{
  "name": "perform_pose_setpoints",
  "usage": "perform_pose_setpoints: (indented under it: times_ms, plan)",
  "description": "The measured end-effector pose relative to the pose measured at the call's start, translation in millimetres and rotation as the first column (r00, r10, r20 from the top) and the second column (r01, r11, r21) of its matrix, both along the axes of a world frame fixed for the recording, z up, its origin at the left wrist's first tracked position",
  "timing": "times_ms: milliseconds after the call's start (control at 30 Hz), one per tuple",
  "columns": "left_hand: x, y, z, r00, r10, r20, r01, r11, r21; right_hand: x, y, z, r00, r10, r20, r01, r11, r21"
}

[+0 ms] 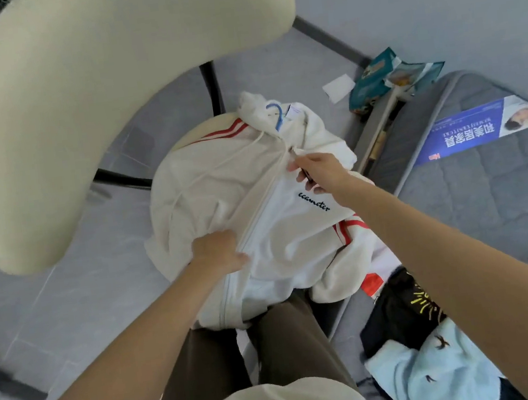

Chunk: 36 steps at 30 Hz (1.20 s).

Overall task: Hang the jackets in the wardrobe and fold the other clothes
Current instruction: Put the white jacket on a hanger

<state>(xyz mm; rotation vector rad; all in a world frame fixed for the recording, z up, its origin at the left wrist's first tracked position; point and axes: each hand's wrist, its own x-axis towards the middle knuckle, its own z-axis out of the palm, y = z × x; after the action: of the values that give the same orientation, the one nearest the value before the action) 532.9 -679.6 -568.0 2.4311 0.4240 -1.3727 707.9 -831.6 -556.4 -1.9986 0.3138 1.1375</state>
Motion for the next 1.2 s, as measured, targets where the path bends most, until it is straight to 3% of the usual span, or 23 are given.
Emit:
perform_pose_setpoints:
  times_ms: [133, 233, 400, 533, 600, 767, 867, 1000, 1100, 1200]
  plan:
    - [45, -20, -3, 0.932, 0.174, 0.317, -0.168, 0.985, -0.048, 14, -4, -19, 0.974, 0.218, 0.062, -0.208, 0.969, -0.133]
    - [69, -29, -13, 0.893, 0.228, 0.388, -0.226, 0.973, -0.05, 24, 2, -27, 0.947, 0.316, 0.054, -0.307, 0.943, -0.127]
    - [68, -26, -34, 0.946, 0.122, 0.3, -0.13, 0.992, 0.005, 38, 14, -32, 0.991, 0.121, 0.057, -0.126, 0.987, 0.096]
    - [71, -17, -37, 0.944, 0.176, 0.278, -0.182, 0.983, -0.006, 45, 29, -34, 0.988, 0.095, 0.122, -0.11, 0.986, 0.128]
    - [75, -8, -39, 0.961, 0.192, 0.198, -0.189, 0.981, -0.034, 44, 33, -39, 0.983, 0.127, 0.132, -0.137, 0.988, 0.072]
    - [82, 18, -44, 0.965, 0.262, 0.015, -0.256, 0.954, -0.158, 50, 30, -61, 0.893, 0.325, 0.311, -0.233, 0.926, -0.298]
    - [75, 17, -49, 0.954, 0.291, 0.073, -0.275, 0.945, -0.175, 57, 28, -77, 0.859, 0.468, 0.208, -0.387, 0.86, -0.332]
    - [66, 10, -51, 0.93, 0.347, 0.119, -0.321, 0.927, -0.196, 55, 33, -87, 0.71, 0.696, 0.104, -0.591, 0.67, -0.449]
    - [67, 12, -45, 0.935, 0.343, 0.088, -0.319, 0.924, -0.213, 56, 35, -81, 0.736, 0.672, 0.082, -0.576, 0.685, -0.445]
    - [70, 15, -29, 0.954, 0.294, 0.057, -0.275, 0.936, -0.221, 54, 29, -62, 0.764, 0.606, 0.222, -0.484, 0.765, -0.426]
